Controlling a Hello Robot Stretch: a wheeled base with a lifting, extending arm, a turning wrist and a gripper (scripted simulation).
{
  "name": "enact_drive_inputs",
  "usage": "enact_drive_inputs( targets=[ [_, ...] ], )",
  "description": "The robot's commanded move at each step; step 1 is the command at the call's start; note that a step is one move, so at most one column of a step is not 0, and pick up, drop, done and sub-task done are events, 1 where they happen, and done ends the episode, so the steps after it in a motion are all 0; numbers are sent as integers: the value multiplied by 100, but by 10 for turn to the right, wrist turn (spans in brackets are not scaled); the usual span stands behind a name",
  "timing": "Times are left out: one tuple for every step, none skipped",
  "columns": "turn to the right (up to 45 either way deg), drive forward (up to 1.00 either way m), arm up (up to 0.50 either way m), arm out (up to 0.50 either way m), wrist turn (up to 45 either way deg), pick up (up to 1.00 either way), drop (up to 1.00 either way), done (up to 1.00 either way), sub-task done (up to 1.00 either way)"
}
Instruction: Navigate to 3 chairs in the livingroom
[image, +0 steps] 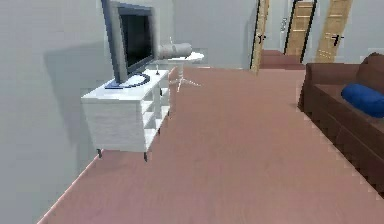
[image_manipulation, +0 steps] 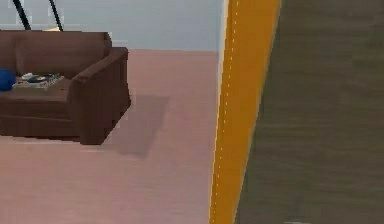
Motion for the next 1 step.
enact_drive_inputs(
  targets=[
    [0,5,0,0,0,0,0,0,0]
  ],
)
